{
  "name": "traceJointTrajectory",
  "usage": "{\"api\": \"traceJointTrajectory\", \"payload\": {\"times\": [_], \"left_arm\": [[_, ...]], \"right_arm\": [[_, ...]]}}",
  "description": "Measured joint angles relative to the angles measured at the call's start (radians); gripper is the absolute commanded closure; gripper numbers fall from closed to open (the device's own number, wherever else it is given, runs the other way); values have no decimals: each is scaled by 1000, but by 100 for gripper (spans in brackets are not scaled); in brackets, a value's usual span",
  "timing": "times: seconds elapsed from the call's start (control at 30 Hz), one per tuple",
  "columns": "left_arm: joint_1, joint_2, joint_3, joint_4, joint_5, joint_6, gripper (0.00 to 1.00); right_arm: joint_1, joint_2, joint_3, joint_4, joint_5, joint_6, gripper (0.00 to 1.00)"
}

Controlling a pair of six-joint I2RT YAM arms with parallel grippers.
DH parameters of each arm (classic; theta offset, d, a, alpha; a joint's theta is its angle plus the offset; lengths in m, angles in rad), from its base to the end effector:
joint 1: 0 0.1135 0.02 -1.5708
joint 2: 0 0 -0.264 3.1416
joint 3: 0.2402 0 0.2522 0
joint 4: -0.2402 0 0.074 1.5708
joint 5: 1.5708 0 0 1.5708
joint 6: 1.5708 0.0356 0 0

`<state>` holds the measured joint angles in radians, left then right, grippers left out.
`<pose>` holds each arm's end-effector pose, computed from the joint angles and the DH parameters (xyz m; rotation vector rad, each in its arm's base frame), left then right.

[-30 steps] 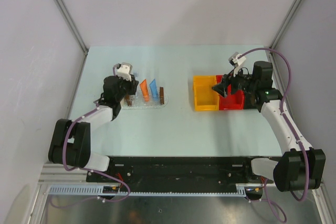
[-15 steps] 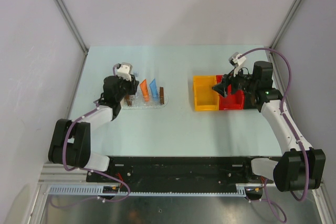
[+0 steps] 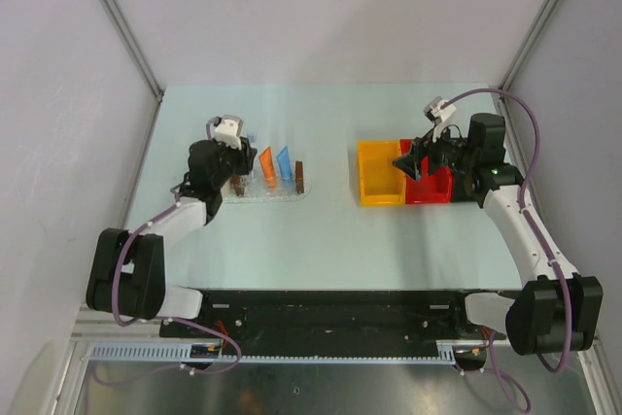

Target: Prepare toiletry sets of a toothbrush and toothpaste on the tray

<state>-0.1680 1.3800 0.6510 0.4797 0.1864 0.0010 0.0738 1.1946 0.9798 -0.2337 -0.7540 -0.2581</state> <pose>0.2929 -0.0564 0.2274 0.2854 1.8026 -0.2876 0.2627 0.0439 0.3221 -0.7745 1.7827 0.6345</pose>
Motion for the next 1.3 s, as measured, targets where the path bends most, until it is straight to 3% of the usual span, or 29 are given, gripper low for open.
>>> {"api": "traceJointTrajectory", "payload": {"times": [0.5, 1.3], "left_arm": [[0, -111, -30, -50, 11, 7, 57], [1, -390, -74, -283, 35, 69, 56]], "right_arm": [[-4, 0, 0, 0, -1, 2, 27], [-22, -24, 0, 0, -2, 17, 27]]}}
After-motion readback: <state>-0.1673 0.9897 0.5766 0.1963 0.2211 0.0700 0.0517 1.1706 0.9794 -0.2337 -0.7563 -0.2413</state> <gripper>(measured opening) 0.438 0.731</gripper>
